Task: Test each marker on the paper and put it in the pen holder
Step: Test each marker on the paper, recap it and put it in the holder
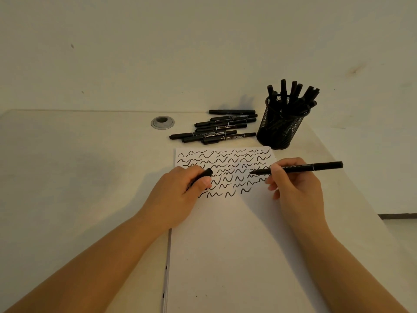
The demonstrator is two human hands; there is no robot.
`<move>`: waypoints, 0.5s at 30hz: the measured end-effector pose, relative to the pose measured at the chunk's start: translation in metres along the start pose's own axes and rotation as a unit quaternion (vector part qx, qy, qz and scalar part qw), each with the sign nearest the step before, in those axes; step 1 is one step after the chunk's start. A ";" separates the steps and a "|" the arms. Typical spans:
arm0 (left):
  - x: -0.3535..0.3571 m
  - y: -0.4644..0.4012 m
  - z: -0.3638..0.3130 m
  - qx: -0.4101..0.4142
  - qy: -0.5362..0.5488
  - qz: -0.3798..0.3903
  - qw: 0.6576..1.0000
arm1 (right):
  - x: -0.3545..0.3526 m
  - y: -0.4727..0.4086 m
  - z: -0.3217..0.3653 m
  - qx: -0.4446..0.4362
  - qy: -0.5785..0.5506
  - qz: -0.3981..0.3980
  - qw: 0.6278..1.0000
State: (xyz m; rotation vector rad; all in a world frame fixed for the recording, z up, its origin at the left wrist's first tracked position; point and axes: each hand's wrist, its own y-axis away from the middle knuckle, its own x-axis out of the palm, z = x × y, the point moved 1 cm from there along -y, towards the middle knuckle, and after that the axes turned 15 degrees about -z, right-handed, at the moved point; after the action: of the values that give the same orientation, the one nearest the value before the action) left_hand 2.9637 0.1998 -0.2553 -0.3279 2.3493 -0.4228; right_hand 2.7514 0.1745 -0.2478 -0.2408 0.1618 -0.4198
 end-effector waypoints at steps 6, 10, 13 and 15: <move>0.001 0.008 -0.012 0.068 -0.001 0.017 0.998 | -0.002 0.006 0.009 0.052 -0.095 0.073 0.992; 0.004 0.011 -0.015 0.090 -0.008 0.044 0.995 | -0.001 0.006 0.011 0.121 -0.192 0.138 0.964; 0.004 0.009 -0.015 0.085 -0.003 0.047 0.995 | 0.000 0.006 0.010 0.138 -0.203 0.142 0.959; 0.004 0.009 -0.015 0.084 -0.001 0.049 0.995 | 0.001 0.008 0.009 0.133 -0.191 0.145 0.962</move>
State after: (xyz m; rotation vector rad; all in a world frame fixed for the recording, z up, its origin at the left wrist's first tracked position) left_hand 2.9499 0.2099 -0.2511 -0.1326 2.2984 -0.5669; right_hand 2.7571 0.1826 -0.2413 -0.0283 -0.2364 -0.0958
